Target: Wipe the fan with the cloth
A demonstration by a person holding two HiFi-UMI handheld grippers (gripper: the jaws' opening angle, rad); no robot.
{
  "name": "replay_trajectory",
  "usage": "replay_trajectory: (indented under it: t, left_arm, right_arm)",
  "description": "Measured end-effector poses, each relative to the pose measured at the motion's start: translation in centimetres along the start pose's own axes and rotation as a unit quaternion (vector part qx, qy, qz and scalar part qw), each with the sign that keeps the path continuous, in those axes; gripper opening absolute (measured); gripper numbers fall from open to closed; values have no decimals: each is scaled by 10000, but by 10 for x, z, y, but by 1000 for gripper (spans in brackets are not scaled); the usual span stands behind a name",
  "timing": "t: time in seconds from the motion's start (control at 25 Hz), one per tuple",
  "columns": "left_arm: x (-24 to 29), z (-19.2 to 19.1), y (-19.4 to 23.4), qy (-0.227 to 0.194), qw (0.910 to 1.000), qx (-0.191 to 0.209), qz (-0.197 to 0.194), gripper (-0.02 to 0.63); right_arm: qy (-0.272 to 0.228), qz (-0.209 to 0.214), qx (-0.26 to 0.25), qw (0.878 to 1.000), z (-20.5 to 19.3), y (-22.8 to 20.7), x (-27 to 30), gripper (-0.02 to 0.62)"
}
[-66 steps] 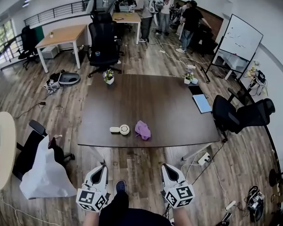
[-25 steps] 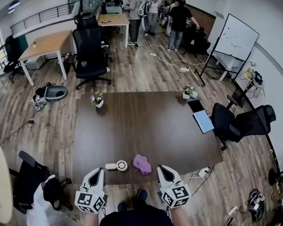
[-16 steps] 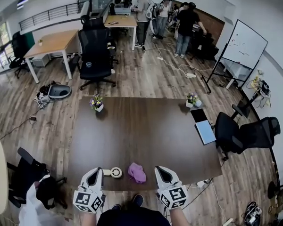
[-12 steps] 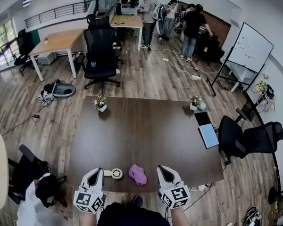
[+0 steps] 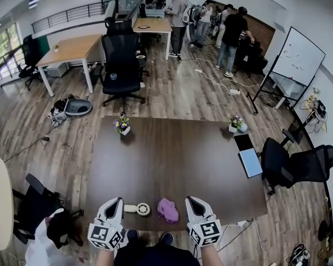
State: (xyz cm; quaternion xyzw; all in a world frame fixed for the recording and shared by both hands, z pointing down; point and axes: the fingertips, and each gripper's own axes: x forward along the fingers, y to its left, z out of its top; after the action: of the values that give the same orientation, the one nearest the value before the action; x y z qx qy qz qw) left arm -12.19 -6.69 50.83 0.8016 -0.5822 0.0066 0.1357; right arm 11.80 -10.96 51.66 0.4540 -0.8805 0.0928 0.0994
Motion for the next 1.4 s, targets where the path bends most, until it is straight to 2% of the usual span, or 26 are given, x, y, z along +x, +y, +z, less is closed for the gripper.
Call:
replay_trajectory:
  t: [0.16, 0.32, 0.48, 0.68, 0.84, 1.0, 1.2, 1.4]
  left_arm:
    - [2, 4, 16, -25, 10000, 24, 26, -5]
    - [2, 1, 27, 8, 10000, -10, 1, -5]
    - [2, 3, 30, -7, 10000, -2, -42, -5]
    - [0, 3, 43, -24, 10000, -41, -33, -5]
    - [-3, -1, 51, -18, 9999, -105, -18, -5]
    - [1, -11, 53, 51, 9999, -138, -82, -5]
    - [-2, -19, 56, 131, 9996, -214, -124, -5]
    - [-3, -18, 57, 130, 9996, -200, -152, -5]
  right_arm:
    - [144, -139, -374, 9991, -6, 5, 12, 25]
    - [401, -43, -313, 9987, -24, 11, 24, 73]
    - [838, 71, -421, 9956, -52, 15, 34, 135]
    - [1509, 66, -679, 9862, -104, 14, 48, 141]
    - [2232, 472, -1178, 9665, -154, 19, 52, 133]
    - [2893, 1148, -1486, 9386, -205, 24, 55, 161]
    - [3560, 1732, -1780, 9009, -244, 29, 60, 206]
    - [3886, 1816, -1656, 8880, -281, 30, 71, 207]
